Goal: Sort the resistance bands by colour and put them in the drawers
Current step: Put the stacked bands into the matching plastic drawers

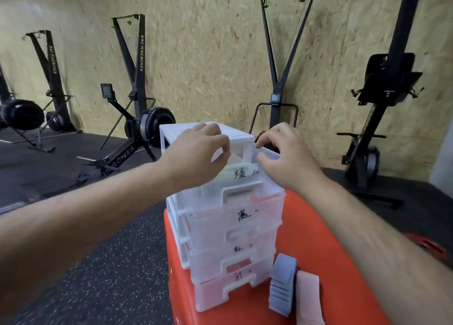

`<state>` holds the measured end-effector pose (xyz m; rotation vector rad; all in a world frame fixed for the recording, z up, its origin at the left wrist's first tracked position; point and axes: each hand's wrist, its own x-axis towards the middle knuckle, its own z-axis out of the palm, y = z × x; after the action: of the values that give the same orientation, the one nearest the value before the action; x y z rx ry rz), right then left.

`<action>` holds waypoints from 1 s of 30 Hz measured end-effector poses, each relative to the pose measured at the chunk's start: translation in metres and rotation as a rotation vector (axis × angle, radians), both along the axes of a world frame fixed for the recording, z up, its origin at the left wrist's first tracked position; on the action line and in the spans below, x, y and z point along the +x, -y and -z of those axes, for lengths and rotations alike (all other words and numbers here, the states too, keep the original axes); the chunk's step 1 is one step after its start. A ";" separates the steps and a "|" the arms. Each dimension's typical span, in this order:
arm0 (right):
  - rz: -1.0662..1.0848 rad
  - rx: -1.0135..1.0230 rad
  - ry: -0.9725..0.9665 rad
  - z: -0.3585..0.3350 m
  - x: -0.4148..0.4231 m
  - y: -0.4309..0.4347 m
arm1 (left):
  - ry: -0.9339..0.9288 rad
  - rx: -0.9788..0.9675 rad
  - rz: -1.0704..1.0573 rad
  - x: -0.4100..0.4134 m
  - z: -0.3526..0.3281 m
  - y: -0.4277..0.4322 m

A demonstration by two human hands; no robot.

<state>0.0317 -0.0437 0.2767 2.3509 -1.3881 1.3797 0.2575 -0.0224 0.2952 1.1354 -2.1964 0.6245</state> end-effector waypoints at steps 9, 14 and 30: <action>0.115 0.034 -0.127 0.082 0.034 -0.030 | 0.129 -0.039 -0.236 -0.007 0.103 -0.042; 0.122 0.180 -0.202 0.073 0.046 -0.018 | 0.077 -0.022 -0.299 -0.010 0.097 -0.023; 0.137 0.188 -0.318 0.097 0.004 -0.048 | 0.060 0.085 -0.133 -0.049 0.109 -0.031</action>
<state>0.0353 0.0039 0.1796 2.3976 -1.6012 0.8280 0.2082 0.0089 0.1862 1.3307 -2.2294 0.6336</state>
